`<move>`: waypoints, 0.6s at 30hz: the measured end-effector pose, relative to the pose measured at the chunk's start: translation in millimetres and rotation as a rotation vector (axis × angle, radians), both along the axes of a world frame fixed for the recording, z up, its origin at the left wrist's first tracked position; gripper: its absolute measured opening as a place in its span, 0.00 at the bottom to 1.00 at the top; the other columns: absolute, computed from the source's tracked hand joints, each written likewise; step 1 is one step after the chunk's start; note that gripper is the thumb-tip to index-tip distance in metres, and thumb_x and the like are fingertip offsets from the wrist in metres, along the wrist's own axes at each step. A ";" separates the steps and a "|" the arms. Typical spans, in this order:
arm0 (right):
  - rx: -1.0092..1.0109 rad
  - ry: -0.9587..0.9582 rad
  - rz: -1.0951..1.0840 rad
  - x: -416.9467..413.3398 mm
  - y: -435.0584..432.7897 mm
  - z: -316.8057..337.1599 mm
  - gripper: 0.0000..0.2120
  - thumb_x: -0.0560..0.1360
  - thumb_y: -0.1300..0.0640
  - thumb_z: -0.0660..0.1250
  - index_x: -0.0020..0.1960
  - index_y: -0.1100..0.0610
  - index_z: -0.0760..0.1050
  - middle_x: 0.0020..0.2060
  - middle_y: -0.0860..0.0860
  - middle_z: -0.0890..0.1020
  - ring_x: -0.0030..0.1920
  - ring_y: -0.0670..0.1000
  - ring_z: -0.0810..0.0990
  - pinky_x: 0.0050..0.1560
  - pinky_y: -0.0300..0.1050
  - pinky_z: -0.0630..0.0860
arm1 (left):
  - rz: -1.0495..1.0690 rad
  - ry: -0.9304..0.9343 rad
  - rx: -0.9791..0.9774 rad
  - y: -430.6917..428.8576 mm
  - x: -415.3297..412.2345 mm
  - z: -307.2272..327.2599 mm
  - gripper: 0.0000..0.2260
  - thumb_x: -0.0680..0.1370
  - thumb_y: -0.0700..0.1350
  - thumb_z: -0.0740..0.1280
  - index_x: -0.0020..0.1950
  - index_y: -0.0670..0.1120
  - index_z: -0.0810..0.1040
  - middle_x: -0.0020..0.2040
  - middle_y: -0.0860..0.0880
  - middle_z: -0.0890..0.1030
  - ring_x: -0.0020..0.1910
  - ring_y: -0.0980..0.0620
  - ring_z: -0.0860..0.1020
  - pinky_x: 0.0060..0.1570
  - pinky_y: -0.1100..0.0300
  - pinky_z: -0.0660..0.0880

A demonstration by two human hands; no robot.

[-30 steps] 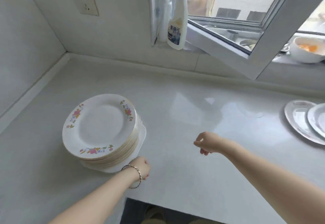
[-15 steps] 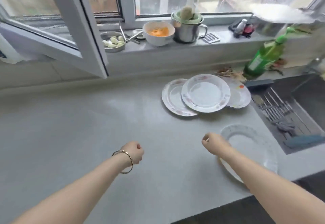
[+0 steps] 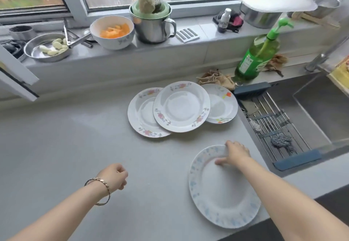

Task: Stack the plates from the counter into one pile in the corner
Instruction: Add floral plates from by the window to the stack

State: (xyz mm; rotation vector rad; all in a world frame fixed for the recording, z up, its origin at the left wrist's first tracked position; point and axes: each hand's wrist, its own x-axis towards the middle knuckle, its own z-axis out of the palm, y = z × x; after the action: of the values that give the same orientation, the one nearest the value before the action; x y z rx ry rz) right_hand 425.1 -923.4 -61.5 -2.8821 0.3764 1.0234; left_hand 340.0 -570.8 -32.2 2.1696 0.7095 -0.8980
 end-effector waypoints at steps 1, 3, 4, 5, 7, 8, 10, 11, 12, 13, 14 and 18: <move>0.012 0.023 -0.022 3.1 -3.4 0.5 0.36 0.61 0.37 0.74 0.61 0.54 0.69 0.60 0.53 0.76 0.64 0.54 0.73 0.60 0.46 0.69 | 0.015 0.011 0.007 0.3 0.3 -0.2 0.08 0.76 0.40 0.59 0.37 0.46 0.70 0.33 0.49 0.79 0.33 0.49 0.78 0.32 0.64 0.68; 0.050 0.063 -0.053 7.9 -9.1 2.3 0.29 0.59 0.36 0.75 0.51 0.54 0.72 0.56 0.52 0.80 0.58 0.53 0.77 0.50 0.42 0.70 | 0.045 0.021 0.011 1.1 1.2 -0.6 0.09 0.77 0.39 0.59 0.37 0.45 0.70 0.32 0.49 0.79 0.32 0.51 0.78 0.32 0.64 0.68; 0.069 0.077 -0.052 10.2 -11.2 3.4 0.28 0.59 0.36 0.75 0.48 0.53 0.72 0.54 0.51 0.81 0.55 0.53 0.78 0.47 0.41 0.70 | 0.062 0.024 0.010 1.6 2.0 -0.2 0.08 0.77 0.39 0.59 0.37 0.45 0.71 0.32 0.49 0.79 0.31 0.51 0.77 0.32 0.64 0.68; 0.084 0.086 -0.043 12.2 -12.6 4.5 0.27 0.58 0.36 0.75 0.46 0.53 0.72 0.52 0.51 0.81 0.51 0.53 0.78 0.46 0.41 0.69 | 0.080 0.027 0.005 2.4 2.5 0.5 0.08 0.77 0.39 0.59 0.37 0.45 0.71 0.33 0.49 0.78 0.31 0.52 0.77 0.31 0.63 0.68; 0.124 0.104 -0.019 14.8 -13.9 10.1 0.26 0.58 0.36 0.75 0.46 0.53 0.73 0.48 0.51 0.81 0.46 0.52 0.77 0.44 0.40 0.70 | 0.108 0.031 -0.005 4.9 1.8 1.1 0.08 0.77 0.39 0.59 0.38 0.44 0.71 0.33 0.48 0.78 0.31 0.52 0.77 0.31 0.63 0.67; 0.156 0.122 -0.009 16.0 -13.7 14.3 0.25 0.59 0.38 0.76 0.46 0.53 0.74 0.46 0.51 0.80 0.45 0.52 0.77 0.43 0.40 0.71 | 0.114 0.033 -0.009 6.9 0.6 1.4 0.08 0.77 0.39 0.59 0.38 0.44 0.71 0.33 0.48 0.78 0.31 0.52 0.77 0.31 0.63 0.67; 0.228 0.169 0.013 18.1 -11.1 23.6 0.21 0.61 0.41 0.76 0.46 0.53 0.76 0.44 0.51 0.81 0.45 0.52 0.79 0.41 0.40 0.72 | 0.130 0.038 -0.016 12.1 -2.7 1.4 0.08 0.78 0.39 0.59 0.39 0.44 0.71 0.34 0.47 0.78 0.31 0.52 0.77 0.31 0.63 0.67; 0.251 0.188 0.032 18.4 -8.0 28.3 0.20 0.62 0.43 0.76 0.46 0.54 0.78 0.44 0.51 0.81 0.45 0.52 0.80 0.41 0.40 0.72 | 0.141 0.042 -0.021 15.4 -4.7 0.9 0.08 0.78 0.39 0.59 0.39 0.43 0.71 0.34 0.47 0.78 0.31 0.52 0.77 0.31 0.63 0.67; 0.263 0.199 0.048 18.4 -4.7 32.5 0.19 0.63 0.43 0.76 0.46 0.54 0.78 0.44 0.52 0.82 0.45 0.52 0.81 0.42 0.40 0.73 | 0.156 0.046 -0.028 19.1 -7.2 0.4 0.07 0.78 0.39 0.59 0.40 0.43 0.71 0.35 0.47 0.78 0.31 0.51 0.76 0.31 0.63 0.67; 0.278 0.200 0.058 18.8 -0.9 35.8 0.20 0.62 0.44 0.77 0.47 0.55 0.79 0.45 0.52 0.83 0.46 0.52 0.81 0.43 0.40 0.74 | 0.175 0.049 -0.036 23.3 -9.9 -0.2 0.07 0.78 0.39 0.59 0.40 0.43 0.72 0.35 0.46 0.78 0.31 0.51 0.76 0.31 0.63 0.67; 0.301 0.197 0.056 19.4 3.2 39.1 0.22 0.61 0.43 0.77 0.48 0.56 0.80 0.46 0.52 0.84 0.47 0.52 0.82 0.46 0.41 0.76 | 0.196 0.052 -0.044 28.2 -13.0 -1.0 0.07 0.78 0.38 0.59 0.40 0.43 0.72 0.35 0.46 0.78 0.31 0.50 0.76 0.31 0.63 0.66; 0.451 0.195 0.001 23.0 27.8 54.6 0.19 0.62 0.43 0.76 0.46 0.55 0.82 0.42 0.50 0.85 0.43 0.49 0.84 0.49 0.44 0.80 | 0.285 0.057 -0.046 53.8 -30.7 -3.6 0.08 0.78 0.38 0.59 0.39 0.43 0.71 0.34 0.45 0.77 0.31 0.50 0.76 0.31 0.64 0.65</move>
State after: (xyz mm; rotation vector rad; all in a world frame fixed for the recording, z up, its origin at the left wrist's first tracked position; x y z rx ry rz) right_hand 448.1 -895.5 -6.9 -2.3939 0.1283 1.2114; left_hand 309.3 -517.0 -35.8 1.9468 0.9871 -0.8191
